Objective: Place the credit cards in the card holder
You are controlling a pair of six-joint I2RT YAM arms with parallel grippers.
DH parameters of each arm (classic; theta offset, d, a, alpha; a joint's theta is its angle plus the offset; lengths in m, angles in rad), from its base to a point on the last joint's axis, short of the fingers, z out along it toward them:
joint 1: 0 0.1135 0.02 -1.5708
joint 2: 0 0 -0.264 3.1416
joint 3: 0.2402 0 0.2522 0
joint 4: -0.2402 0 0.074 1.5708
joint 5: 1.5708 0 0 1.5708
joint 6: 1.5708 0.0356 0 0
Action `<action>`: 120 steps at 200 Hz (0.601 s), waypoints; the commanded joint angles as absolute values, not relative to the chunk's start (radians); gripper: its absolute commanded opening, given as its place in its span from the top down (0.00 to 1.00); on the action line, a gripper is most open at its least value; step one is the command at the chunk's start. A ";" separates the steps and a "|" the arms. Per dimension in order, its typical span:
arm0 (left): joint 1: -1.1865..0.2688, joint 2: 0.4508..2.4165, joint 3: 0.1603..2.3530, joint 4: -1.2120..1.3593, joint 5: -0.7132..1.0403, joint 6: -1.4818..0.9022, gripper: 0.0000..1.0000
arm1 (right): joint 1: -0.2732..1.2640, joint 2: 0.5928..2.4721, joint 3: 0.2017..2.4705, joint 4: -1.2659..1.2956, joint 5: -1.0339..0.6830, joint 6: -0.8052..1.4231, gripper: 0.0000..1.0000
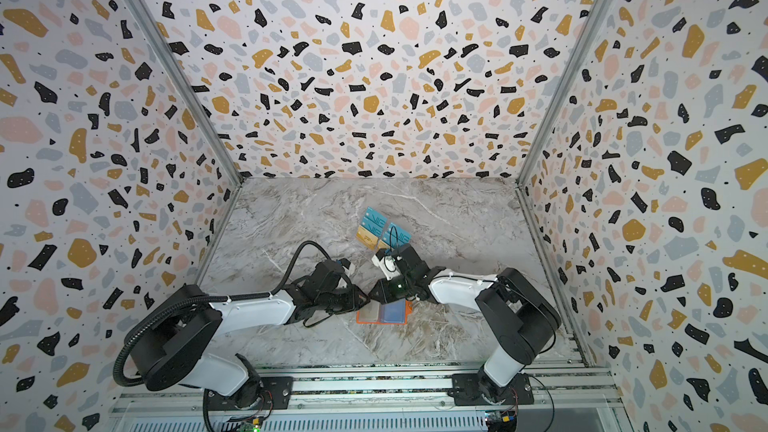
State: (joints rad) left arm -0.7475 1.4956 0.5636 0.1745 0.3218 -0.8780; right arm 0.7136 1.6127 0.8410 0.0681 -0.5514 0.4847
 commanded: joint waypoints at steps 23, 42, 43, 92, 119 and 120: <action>-0.753 1.484 0.532 0.191 0.331 -0.878 0.69 | 0.626 1.614 1.096 -0.150 -0.469 0.268 0.76; -0.753 1.479 0.536 0.183 0.330 -0.877 0.69 | 0.609 1.671 1.205 -0.213 -0.430 0.202 0.65; -0.754 1.479 0.537 0.182 0.330 -0.877 0.69 | 0.608 1.674 1.212 -0.217 -0.428 0.197 0.64; -0.755 1.473 0.552 0.165 0.325 -0.877 0.68 | 0.587 1.817 1.438 -0.379 -0.298 0.090 0.63; -0.755 1.474 0.555 0.163 0.326 -0.878 0.67 | 0.571 1.855 1.492 -0.430 -0.287 0.060 0.65; -0.754 1.475 0.555 0.164 0.327 -0.878 0.67 | 0.570 1.855 1.492 -0.431 -0.287 0.059 0.65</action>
